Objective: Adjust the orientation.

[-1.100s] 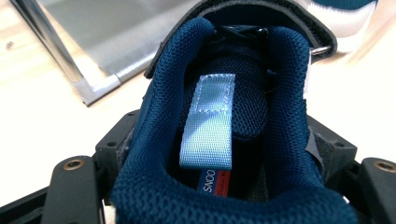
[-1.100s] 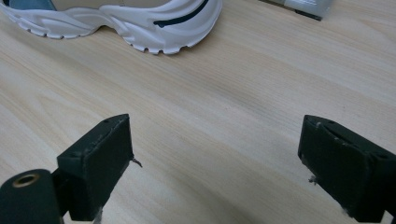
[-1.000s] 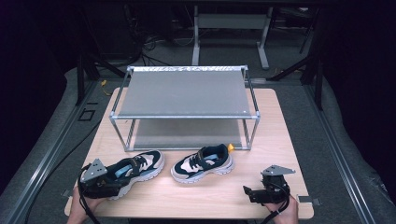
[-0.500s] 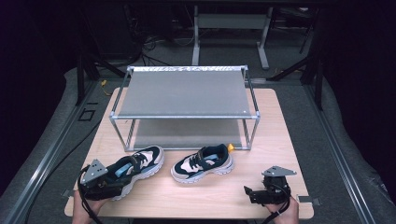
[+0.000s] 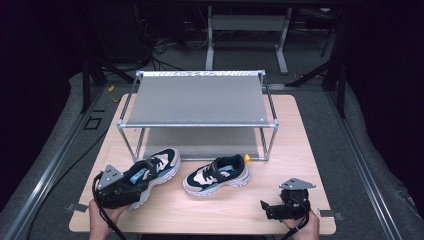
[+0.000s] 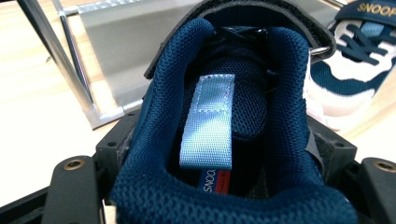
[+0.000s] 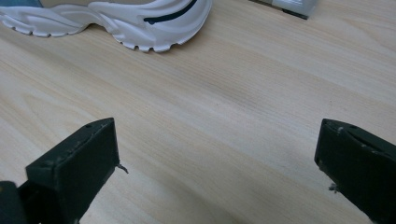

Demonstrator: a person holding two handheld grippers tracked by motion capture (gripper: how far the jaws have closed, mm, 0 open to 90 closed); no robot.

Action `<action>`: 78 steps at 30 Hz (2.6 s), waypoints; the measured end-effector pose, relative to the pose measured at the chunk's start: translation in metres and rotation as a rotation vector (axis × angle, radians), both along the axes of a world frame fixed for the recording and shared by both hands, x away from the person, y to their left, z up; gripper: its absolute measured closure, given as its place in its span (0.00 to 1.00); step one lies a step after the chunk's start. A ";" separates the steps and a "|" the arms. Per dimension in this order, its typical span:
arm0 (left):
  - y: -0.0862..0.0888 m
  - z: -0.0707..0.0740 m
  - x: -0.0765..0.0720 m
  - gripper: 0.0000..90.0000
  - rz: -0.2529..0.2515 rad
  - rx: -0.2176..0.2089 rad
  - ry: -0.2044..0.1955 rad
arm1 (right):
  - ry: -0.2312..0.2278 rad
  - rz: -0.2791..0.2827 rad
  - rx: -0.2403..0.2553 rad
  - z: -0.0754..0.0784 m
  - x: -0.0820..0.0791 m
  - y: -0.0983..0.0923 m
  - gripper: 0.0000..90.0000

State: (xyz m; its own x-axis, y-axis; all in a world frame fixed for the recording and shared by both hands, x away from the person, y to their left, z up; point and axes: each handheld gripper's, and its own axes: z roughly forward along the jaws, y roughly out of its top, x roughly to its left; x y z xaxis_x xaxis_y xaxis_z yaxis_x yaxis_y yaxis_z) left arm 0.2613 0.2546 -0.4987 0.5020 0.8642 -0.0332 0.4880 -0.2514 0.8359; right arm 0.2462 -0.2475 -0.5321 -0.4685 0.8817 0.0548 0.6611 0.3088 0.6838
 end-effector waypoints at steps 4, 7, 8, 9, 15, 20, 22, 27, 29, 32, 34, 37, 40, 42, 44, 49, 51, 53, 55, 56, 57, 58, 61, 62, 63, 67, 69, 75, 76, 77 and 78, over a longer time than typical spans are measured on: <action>-0.010 0.003 0.003 0.30 0.013 0.011 -0.004 | -0.002 -0.007 0.004 -0.001 0.000 -0.001 0.00; -0.018 0.003 0.007 0.30 0.038 0.015 -0.005 | -0.003 -0.020 0.007 -0.001 -0.001 -0.001 0.00; -0.020 0.002 0.008 0.30 0.043 0.018 -0.004 | -0.003 -0.020 0.007 -0.001 -0.001 -0.001 0.00; -0.022 0.002 0.009 0.30 0.053 0.020 -0.006 | -0.003 -0.018 0.010 -0.002 0.000 -0.002 0.00; -0.028 0.000 0.020 0.30 0.121 -0.024 -0.027 | -0.009 -0.033 0.015 0.000 -0.003 -0.005 0.00; -0.035 0.000 0.035 0.29 0.144 -0.028 -0.024 | -0.012 -0.035 0.022 0.000 -0.003 -0.007 0.00; -0.040 -0.001 0.044 0.29 0.156 -0.023 -0.023 | -0.014 -0.037 0.021 0.001 -0.003 -0.007 0.00; -0.047 -0.003 0.055 0.29 0.163 -0.019 -0.017 | -0.019 -0.035 0.022 0.001 -0.001 -0.005 0.00; -0.050 -0.005 0.060 0.29 0.169 -0.021 -0.016 | -0.009 -0.028 0.023 0.001 0.000 -0.004 0.00; -0.055 -0.010 0.067 0.29 0.182 -0.027 -0.012 | -0.009 -0.021 0.032 0.000 0.001 -0.003 0.00; -0.057 -0.012 0.071 0.29 0.191 -0.030 -0.012 | -0.010 -0.028 0.029 0.000 0.001 -0.002 0.00; -0.062 -0.015 0.078 0.29 0.206 -0.032 -0.012 | -0.012 -0.025 0.026 0.001 0.001 -0.002 0.00; -0.065 -0.016 0.085 0.29 0.220 -0.037 -0.017 | -0.010 -0.029 0.031 0.002 0.000 -0.003 0.00; -0.068 -0.016 0.091 0.29 0.222 -0.032 -0.014 | -0.011 -0.028 0.034 0.002 0.000 -0.005 0.00; -0.073 -0.016 0.096 0.29 0.232 -0.031 -0.017 | -0.010 -0.030 0.033 0.002 0.000 -0.005 0.00; -0.083 -0.013 0.107 0.29 0.233 -0.030 -0.030 | -0.008 -0.039 0.038 0.002 -0.001 -0.007 0.01; -0.087 -0.013 0.110 0.29 0.236 -0.025 -0.036 | -0.012 -0.042 0.033 0.001 -0.002 -0.008 0.01; -0.091 -0.013 0.113 0.29 0.235 -0.017 -0.034 | -0.014 -0.044 0.034 0.001 -0.002 -0.008 0.01; -0.093 -0.014 0.116 0.29 0.239 -0.014 -0.032 | -0.009 -0.043 0.044 0.002 -0.002 -0.009 0.01; -0.095 -0.016 0.117 0.29 0.244 -0.019 -0.029 | -0.009 -0.040 0.048 0.002 -0.002 -0.009 0.01; -0.096 -0.017 0.118 0.29 0.247 -0.026 -0.026 | -0.013 -0.047 0.045 0.001 -0.002 -0.009 0.01; -0.097 -0.018 0.119 0.29 0.245 -0.017 -0.022 | -0.008 -0.044 0.046 0.002 -0.002 -0.009 0.01; -0.102 -0.022 0.124 0.29 0.249 -0.014 -0.013 | -0.013 -0.026 0.051 0.003 -0.003 -0.007 0.01; -0.102 -0.023 0.124 0.29 0.248 -0.014 -0.012 | -0.012 -0.030 0.046 0.003 -0.004 -0.007 0.01; -0.104 -0.024 0.126 0.29 0.251 -0.011 -0.015 | -0.014 -0.032 0.043 0.003 -0.004 -0.006 0.01; -0.107 -0.028 0.131 0.28 0.261 -0.011 -0.001 | -0.008 -0.041 0.048 0.001 -0.005 -0.008 0.01; -0.110 -0.033 0.135 0.28 0.266 -0.008 0.013 | -0.005 -0.034 0.052 0.000 -0.005 -0.010 0.01; -0.111 -0.037 0.147 0.26 0.283 -0.020 0.034 | -0.003 -0.031 0.056 0.000 -0.004 -0.010 0.01; -0.112 -0.037 0.148 0.24 0.285 -0.011 0.036 | 0.000 -0.033 0.059 0.000 -0.004 -0.010 0.01; -0.113 -0.037 0.149 0.22 0.276 -0.010 0.038 | -0.002 -0.039 0.058 0.000 -0.004 -0.009 0.01; -0.113 -0.037 0.150 0.21 0.263 -0.014 0.041 | -0.006 -0.032 0.053 0.000 -0.004 -0.008 0.02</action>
